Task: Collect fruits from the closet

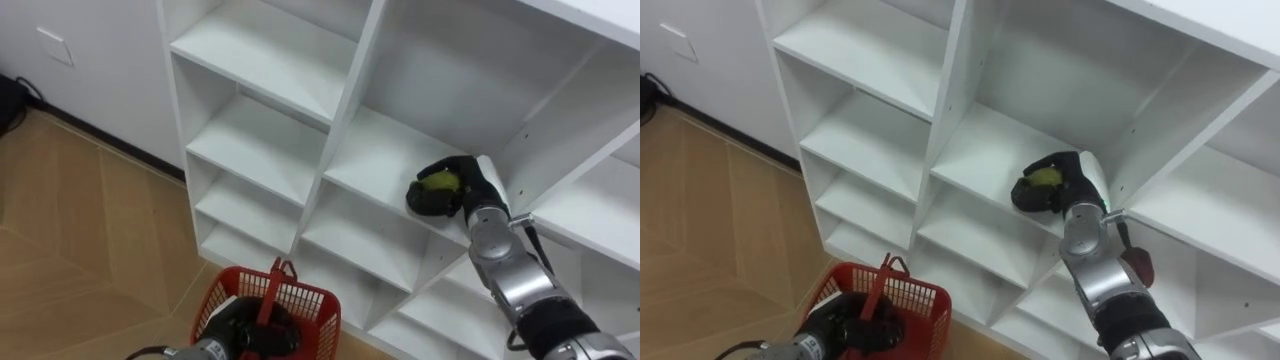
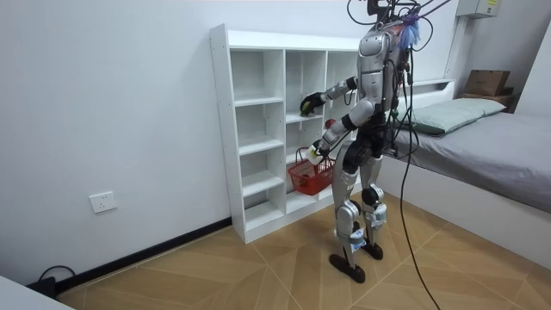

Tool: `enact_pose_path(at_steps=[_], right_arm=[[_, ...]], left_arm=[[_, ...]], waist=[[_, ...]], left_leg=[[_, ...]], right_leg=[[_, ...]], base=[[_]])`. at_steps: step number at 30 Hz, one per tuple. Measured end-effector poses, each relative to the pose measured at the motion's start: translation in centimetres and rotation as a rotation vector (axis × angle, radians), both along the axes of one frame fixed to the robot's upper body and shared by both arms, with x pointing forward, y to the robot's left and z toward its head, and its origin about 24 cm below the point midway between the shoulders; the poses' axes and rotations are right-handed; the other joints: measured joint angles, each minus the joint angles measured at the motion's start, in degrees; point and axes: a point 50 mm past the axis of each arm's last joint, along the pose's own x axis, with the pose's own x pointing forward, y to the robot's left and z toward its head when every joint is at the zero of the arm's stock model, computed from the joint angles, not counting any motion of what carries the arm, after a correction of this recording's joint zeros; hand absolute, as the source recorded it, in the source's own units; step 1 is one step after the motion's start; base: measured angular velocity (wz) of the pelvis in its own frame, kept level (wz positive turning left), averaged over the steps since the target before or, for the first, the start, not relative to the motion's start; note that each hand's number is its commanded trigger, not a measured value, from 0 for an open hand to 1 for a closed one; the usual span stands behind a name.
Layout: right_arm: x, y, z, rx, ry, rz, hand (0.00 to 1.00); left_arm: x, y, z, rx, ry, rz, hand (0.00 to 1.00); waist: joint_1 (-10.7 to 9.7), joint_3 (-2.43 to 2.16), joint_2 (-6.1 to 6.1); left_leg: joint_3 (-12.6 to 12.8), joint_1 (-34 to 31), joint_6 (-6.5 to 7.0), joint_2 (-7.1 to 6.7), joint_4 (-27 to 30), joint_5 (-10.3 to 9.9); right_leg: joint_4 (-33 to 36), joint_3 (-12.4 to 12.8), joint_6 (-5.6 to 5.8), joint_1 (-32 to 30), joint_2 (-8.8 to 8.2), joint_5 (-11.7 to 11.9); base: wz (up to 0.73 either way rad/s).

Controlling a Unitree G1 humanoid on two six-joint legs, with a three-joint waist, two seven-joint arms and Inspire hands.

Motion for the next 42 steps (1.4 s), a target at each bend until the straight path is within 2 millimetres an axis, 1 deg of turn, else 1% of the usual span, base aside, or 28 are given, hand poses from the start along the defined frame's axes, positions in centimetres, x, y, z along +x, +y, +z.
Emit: enact_pose_path(at_steps=[14, 19, 22, 27, 31, 32, 34, 36, 37, 38, 39, 40, 41, 42], right_arm=[[-0.1, 0.1, -0.1, -0.001, -0.002, 0.010, 1.00], [-0.1, 0.2, -0.2, 0.002, -0.005, 0.015, 1.00], [-0.1, 0.7, -0.2, 0.013, -0.006, 0.020, 1.00], [-0.1, 1.2, 0.0, 0.050, -0.022, 0.030, 1.00], [-1.5, 2.5, 0.6, 0.123, -0.078, 0.076, 1.00], [-1.9, 2.7, 0.7, 0.150, -0.085, 0.079, 1.00], [-2.4, 2.9, 0.7, 0.176, -0.094, 0.081, 1.00], [-3.0, 3.4, 1.1, 0.231, -0.110, 0.103, 1.00], [-3.1, 3.5, 1.2, 0.243, -0.114, 0.111, 1.00], [-3.4, 3.7, 1.4, 0.262, -0.120, 0.126, 1.00], [-3.9, 3.9, 1.7, 0.280, -0.131, 0.145, 1.00], [-4.1, 4.0, 1.7, 0.288, -0.134, 0.154, 1.00], [-4.7, 4.2, 1.8, 0.303, -0.138, 0.167, 1.00], [-5.3, 4.4, 1.9, 0.315, -0.138, 0.182, 1.00]], left_arm=[[0.0, -0.2, 0.0, -0.001, -0.003, -0.010, 1.00], [0.0, -0.2, 0.0, -0.001, -0.003, -0.009, 1.00], [0.0, -0.1, 0.0, 0.000, -0.005, -0.007, 1.00], [0.1, 0.3, 0.0, 0.006, -0.008, 0.021, 1.00], [0.1, 0.4, 0.1, 0.016, -0.028, 0.034, 1.00], [0.2, 0.3, 0.1, 0.019, -0.037, 0.033, 1.00], [0.2, 0.1, 0.1, 0.019, -0.047, 0.038, 1.00], [0.3, 0.0, 0.2, 0.021, -0.054, 0.046, 1.00], [0.3, -0.1, 0.3, 0.020, -0.058, 0.048, 1.00], [0.4, -0.2, 0.3, 0.016, -0.064, 0.053, 1.00], [0.5, -0.4, 0.3, 0.010, -0.069, 0.057, 1.00], [0.5, -0.4, 0.3, 0.006, -0.070, 0.063, 1.00], [0.5, -0.8, 0.4, -0.007, -0.074, 0.067, 1.00], [0.5, -1.0, 0.3, -0.012, -0.074, 0.072, 1.00]], waist=[[0.0, -0.02, 0.06], [0.0, -0.07, 0.41], [-0.2, -0.22, 0.66], [-1.1, -0.26, 0.94], [-2.0, -0.28, 1.66], [-2.3, -0.37, 1.84], [-2.5, -0.41, 2.16], [-3.9, -0.50, 2.73], [-4.2, -0.53, 2.82], [-4.8, -0.56, 3.02], [-4.9, -0.52, 3.42], [-4.9, -0.59, 3.66], [-4.9, -0.58, 4.14], [-5.0, -0.75, 4.67]], left_leg=[[0.2, 0.2, 0.00, 0.03, 0.1, 0.0], [0.4, 0.6, 0.01, 0.03, -0.2, 0.0], [0.4, 0.9, 0.02, 0.02, -0.5, 0.0], [1.0, 1.0, 0.02, 0.04, -0.5, 0.0], [2.0, 1.8, 0.07, 0.13, -1.5, 0.0], [2.1, 2.0, 0.09, 0.19, -1.7, 0.1], [3.0, 2.4, 0.09, 0.32, -1.9, 0.1], [3.6, 2.8, 0.09, 0.34, -2.0, 0.1], [3.7, 2.9, 0.09, 0.35, -2.0, 0.1], [4.4, 3.2, 0.09, 0.45, -2.0, 0.1], [5.2, 3.6, 0.10, 0.94, -2.3, 0.1], [5.6, 3.9, 0.10, 0.98, -2.7, 0.1], [6.4, 4.4, 0.11, 1.08, -3.1, 0.1], [6.9, 4.9, 0.13, 1.21, -3.7, 0.0]], right_leg=[[0.0, 0.2, 0.00, 0.0, -0.01, 0.0], [0.0, 0.7, 0.00, 0.1, 0.00, 0.0], [0.0, 1.0, 0.00, 0.1, 0.01, 0.0], [0.0, 1.3, 0.00, 0.1, 0.03, 0.0], [-0.1, 1.7, 0.01, 0.1, -0.01, 0.0], [0.0, 1.7, 0.02, 0.1, -0.01, 0.0], [0.0, 2.5, 0.02, 0.1, 0.04, 0.0], [0.0, 3.4, 0.03, 0.2, 0.03, 0.0], [0.0, 3.6, 0.03, 0.2, 0.05, 0.0], [0.0, 4.2, 0.05, 0.3, 0.08, 0.0], [0.0, 4.7, 0.11, 0.4, 0.11, 0.1], [0.0, 4.9, 0.12, 0.4, 0.12, 0.1], [0.1, 5.8, 0.16, 0.3, 0.18, 0.1], [0.1, 6.4, 0.19, 0.2, 0.30, 0.1]], base=[[0.00], [-0.04], [-0.05], [-0.01], [-0.13], [-0.12], [-0.17], [-0.15], [-0.13], [-0.22], [-0.26], [-0.31], [-0.35], [-0.34]])
